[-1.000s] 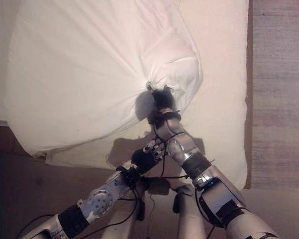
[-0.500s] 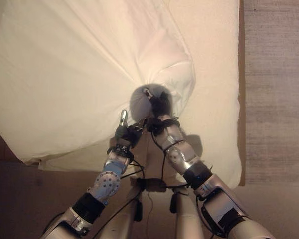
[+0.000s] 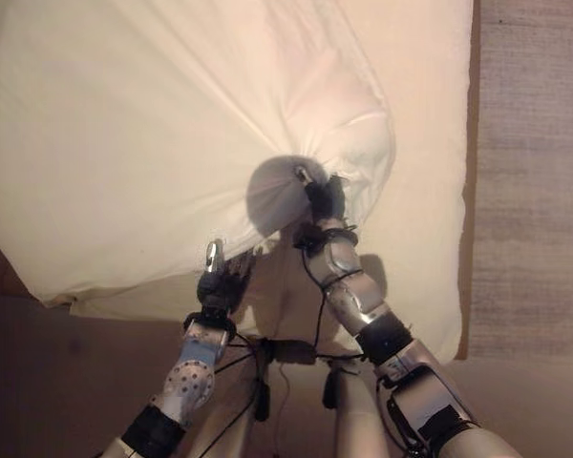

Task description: Make the bed

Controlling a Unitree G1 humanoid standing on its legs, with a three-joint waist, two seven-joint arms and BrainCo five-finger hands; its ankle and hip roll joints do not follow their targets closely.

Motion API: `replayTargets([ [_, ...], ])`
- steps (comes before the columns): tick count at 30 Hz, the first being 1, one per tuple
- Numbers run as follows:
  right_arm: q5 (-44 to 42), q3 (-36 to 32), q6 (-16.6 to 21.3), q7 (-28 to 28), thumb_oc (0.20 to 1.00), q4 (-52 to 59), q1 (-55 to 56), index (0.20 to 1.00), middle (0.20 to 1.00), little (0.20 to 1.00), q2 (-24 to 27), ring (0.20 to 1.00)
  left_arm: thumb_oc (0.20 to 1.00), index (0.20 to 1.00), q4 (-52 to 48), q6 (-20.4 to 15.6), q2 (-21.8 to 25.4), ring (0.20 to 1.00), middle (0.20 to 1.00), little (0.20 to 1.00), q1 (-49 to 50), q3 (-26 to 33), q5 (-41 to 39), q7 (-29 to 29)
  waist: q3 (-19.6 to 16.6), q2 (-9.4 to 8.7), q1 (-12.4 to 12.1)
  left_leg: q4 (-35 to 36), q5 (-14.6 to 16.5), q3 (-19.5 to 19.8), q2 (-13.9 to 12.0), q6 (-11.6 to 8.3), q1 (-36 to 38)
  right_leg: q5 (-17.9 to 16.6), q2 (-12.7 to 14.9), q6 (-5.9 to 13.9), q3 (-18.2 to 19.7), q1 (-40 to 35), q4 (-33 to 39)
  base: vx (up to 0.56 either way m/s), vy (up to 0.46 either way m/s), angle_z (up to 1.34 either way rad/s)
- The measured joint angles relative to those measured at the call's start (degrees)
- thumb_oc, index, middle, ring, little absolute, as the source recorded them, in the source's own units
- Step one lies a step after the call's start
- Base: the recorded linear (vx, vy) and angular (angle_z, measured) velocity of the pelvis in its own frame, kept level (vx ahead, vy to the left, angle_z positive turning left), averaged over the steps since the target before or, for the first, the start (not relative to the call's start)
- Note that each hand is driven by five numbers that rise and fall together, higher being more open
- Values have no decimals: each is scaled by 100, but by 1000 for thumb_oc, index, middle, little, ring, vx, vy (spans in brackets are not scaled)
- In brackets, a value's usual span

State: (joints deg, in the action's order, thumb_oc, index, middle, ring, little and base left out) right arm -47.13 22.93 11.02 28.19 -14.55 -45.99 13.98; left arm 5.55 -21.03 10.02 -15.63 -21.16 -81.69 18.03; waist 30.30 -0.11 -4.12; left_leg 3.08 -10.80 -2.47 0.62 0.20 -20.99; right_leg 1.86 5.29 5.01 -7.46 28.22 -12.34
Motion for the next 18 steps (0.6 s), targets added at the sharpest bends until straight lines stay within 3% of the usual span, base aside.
replayTargets([
  [10, -28, -55, 147, 29, 200, 236, 176, 200, 200, 200, -78, 200, 1000, 1000, 1249, -98, -210, 1000, 1000, 1000, -1412, 995, 690, 818, -2, -6, 39, -67, 11, 104, -17, -19, -104, 16, -3, -11, -99, 28, 0, 14, -4, 5],
  [18, -311, -48, 369, -159, 200, 324, 450, 200, 200, 200, -435, 200, 1000, 1000, 1848, -122, 162, 1000, 1000, 1000, -2339, 1292, 893, 1115, -37, -236, 179, -43, 31, 101, -32, -41, -141, 13, -22, -11, -95, 54, 60, 0, 0, 0],
])
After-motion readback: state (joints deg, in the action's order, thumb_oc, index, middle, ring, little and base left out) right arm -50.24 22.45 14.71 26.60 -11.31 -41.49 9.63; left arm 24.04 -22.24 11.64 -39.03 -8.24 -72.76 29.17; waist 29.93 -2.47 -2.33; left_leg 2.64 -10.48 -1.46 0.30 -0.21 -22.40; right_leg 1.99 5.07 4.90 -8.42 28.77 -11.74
